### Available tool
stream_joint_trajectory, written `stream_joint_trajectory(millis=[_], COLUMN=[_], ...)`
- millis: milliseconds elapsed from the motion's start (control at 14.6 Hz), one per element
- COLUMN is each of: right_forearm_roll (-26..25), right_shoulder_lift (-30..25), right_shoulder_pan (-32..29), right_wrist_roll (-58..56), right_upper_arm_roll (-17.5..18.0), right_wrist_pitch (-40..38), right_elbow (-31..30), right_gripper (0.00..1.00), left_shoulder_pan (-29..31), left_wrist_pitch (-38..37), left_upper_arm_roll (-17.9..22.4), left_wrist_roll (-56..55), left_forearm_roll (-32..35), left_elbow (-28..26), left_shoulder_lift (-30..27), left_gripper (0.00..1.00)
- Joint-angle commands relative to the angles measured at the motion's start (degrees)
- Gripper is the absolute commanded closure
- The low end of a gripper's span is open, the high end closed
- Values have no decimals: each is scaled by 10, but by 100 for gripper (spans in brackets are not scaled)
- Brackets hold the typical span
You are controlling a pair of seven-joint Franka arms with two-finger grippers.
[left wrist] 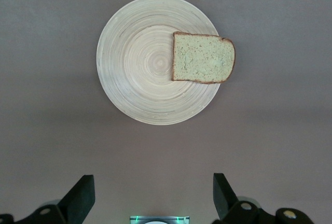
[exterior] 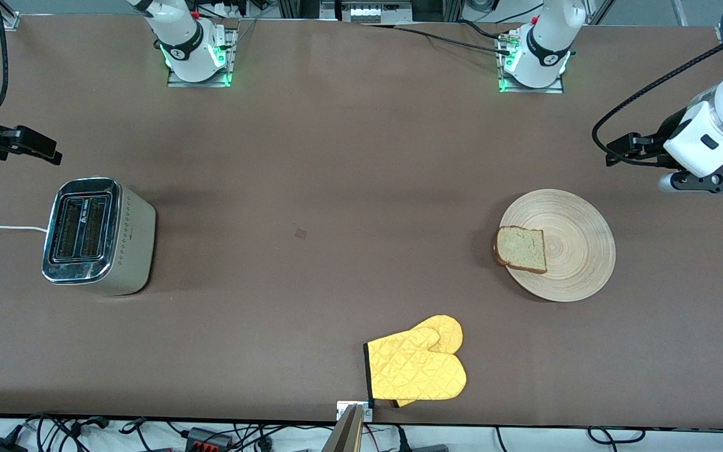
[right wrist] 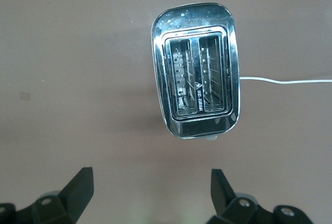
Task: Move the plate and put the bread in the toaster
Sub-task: 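Lower the left gripper toward the rim of the wooden plate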
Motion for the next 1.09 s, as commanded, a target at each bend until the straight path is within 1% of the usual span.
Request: stream_joint_trajectory(millis=[0,68,205,547,752,1026], right_forearm_roll=[-1,0,0,-1,0,-2], right_shoulder_lift=[2,2,2,2,2,2], right_shoulder_pan=[-4,-5,-6,-6,-5,-5], right_wrist_roll=[-6,-6,-7,-7,-6,-6], right_upper_arm_roll=[3,3,3,2,3,3], right_wrist_pitch=[-12,-12,-12,-12,-12,-12], right_elbow=[11,11,11,11,11,11], right_gripper=[0,0,0,0,0,0], left_shoulder_pan=[17,29,64,161,222,295], left_wrist_pitch=[-23,-23,-21,-17,-3,8], left_upper_arm_roll=[4,4,3,4,4,4], left_wrist_roll=[2,4,25,136,210,346], left_forearm_roll=[-8,-9,-11,-85,-151,-251], left_elbow=[79,95,107,108,108,107], left_shoulder_lift=[65,81,111,176,219,288], left_gripper=[0,0,0,0,0,0])
